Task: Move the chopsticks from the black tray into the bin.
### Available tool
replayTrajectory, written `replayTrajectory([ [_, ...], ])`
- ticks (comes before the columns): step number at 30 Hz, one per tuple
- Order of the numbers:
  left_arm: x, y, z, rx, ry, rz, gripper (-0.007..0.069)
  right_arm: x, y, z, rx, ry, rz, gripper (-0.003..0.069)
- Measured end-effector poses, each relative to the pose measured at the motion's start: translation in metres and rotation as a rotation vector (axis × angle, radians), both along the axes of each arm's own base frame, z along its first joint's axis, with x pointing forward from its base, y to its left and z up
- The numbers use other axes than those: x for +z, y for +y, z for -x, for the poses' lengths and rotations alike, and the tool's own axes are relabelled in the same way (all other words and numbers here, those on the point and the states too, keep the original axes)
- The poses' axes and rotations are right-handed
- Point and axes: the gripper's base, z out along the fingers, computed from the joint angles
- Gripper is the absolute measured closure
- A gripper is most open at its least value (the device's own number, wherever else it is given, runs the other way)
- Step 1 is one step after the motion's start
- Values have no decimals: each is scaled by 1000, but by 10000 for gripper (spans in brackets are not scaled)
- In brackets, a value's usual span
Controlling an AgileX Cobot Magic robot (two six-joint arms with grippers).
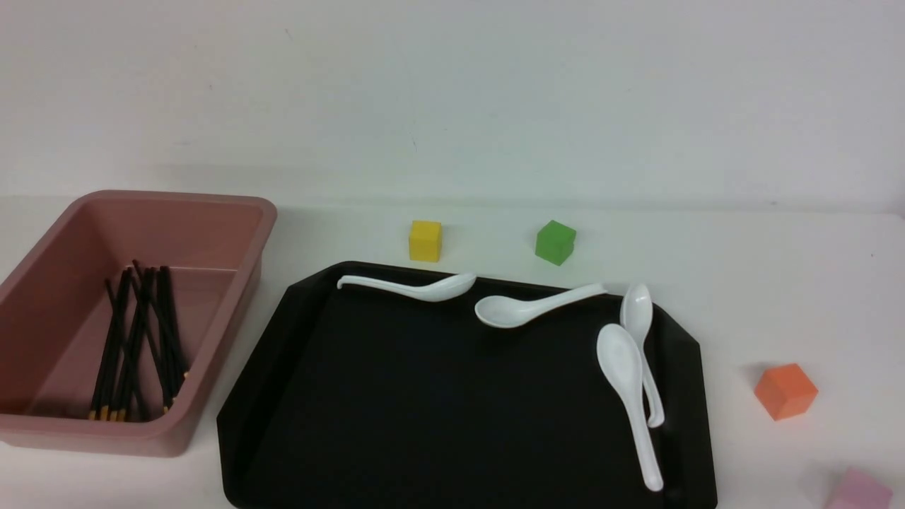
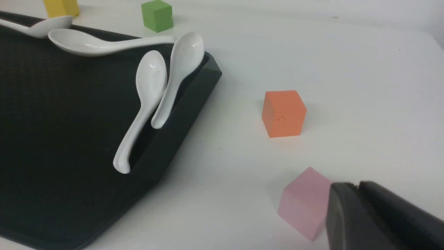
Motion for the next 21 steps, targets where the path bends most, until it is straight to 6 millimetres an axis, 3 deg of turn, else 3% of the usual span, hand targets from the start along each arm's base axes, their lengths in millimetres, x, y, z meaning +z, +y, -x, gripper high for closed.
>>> replayTrajectory([
  [21, 0, 0, 0, 0, 0, 0, 386, 0, 0, 0, 1, 0, 2, 581],
])
